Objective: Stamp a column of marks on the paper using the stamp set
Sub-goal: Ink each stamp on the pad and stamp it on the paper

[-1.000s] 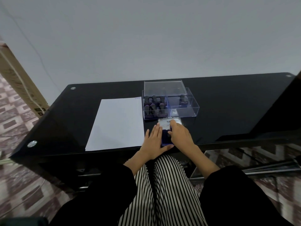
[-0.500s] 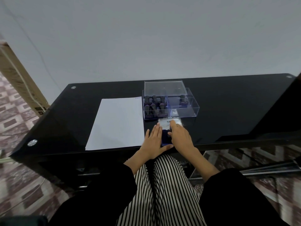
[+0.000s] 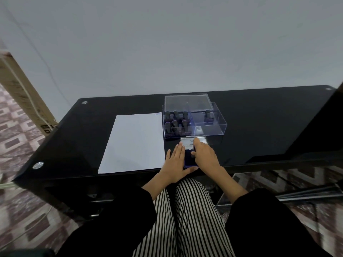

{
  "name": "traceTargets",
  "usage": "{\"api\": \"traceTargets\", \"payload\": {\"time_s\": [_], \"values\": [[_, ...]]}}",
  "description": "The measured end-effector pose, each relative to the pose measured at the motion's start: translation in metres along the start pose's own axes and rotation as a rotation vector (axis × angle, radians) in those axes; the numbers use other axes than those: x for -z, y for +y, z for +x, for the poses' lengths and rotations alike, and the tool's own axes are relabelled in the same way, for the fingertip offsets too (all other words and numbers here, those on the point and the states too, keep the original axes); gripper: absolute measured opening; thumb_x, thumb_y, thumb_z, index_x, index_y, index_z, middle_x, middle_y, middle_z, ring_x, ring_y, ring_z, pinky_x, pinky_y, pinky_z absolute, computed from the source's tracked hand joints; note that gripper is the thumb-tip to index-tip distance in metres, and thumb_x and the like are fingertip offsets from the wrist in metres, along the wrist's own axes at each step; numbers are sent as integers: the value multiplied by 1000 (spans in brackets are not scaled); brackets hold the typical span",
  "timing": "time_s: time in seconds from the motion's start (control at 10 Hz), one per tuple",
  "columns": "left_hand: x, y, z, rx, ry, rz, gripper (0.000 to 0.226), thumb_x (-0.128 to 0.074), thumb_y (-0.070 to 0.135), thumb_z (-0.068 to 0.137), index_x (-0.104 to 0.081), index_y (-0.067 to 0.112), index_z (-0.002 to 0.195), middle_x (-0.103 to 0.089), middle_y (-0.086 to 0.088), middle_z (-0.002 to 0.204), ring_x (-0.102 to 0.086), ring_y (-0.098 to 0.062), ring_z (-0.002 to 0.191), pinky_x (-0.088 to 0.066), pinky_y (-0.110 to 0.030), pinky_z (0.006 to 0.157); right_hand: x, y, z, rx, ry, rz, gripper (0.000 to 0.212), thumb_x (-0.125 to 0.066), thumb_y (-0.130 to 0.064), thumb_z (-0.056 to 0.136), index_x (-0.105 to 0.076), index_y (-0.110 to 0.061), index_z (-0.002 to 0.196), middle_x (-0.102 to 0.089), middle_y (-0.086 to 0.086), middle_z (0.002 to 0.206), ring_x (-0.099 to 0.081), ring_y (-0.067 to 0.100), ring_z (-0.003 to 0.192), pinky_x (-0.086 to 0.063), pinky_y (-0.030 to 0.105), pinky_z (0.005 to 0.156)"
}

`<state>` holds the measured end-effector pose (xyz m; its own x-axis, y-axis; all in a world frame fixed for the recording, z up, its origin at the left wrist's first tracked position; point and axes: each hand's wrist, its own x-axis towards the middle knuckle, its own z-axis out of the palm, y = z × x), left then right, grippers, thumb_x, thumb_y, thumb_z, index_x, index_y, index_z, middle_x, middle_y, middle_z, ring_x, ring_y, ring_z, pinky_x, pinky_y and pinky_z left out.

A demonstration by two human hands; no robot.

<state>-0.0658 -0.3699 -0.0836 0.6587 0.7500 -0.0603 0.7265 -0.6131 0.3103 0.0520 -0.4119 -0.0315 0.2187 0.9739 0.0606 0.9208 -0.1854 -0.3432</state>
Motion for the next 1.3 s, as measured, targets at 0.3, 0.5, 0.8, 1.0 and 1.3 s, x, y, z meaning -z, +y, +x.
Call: {"api": "traceTargets", "payload": {"time_s": [0.3, 0.5, 0.8, 1.0, 1.3], "values": [[19, 5, 0, 3, -123, -8, 98, -46, 58, 88, 8, 2, 148, 13, -13, 157, 7, -22, 146, 1, -41, 117, 8, 4, 4, 3, -86, -2, 12, -50, -15, 95, -40, -11, 100, -61, 14, 106, -53, 24, 84, -34, 28, 66], [87, -15, 17, -27, -146, -156, 90, -61, 36, 88, -4, 6, 150, -11, -13, 157, -18, -23, 143, -18, -28, 114, 34, -2, 41, -24, -117, 115, 22, -56, -21, 92, -50, -5, 105, -60, 19, 109, -56, 33, 100, -41, 32, 72], [157, -80, 39, 73, 157, -218, 59, -52, 25, 94, -28, 9, 145, -38, -9, 147, -36, -25, 135, -29, -31, 108, 83, -53, 134, 90, -54, 226, 23, -59, -27, 91, -52, -6, 94, -55, 14, 95, -50, 22, 86, -35, 26, 71], [147, -122, 70, 265, 147, -174, 58, -48, 25, 96, -24, 8, 147, -26, -10, 153, -28, -25, 140, -27, -34, 111, 73, -85, 190, 121, -124, 264, 30, -54, -23, 94, -61, 3, 106, -64, 22, 107, -62, 36, 99, -49, 41, 86], [100, -158, 115, 372, 105, -44, 70, -40, 49, 95, -16, 10, 148, -7, -7, 158, 1, -25, 146, -10, -46, 117, 22, -106, 247, 156, -78, 103, 29, -61, -32, 89, -62, -7, 103, -65, 8, 104, -60, 23, 98, -40, 28, 70]]}}
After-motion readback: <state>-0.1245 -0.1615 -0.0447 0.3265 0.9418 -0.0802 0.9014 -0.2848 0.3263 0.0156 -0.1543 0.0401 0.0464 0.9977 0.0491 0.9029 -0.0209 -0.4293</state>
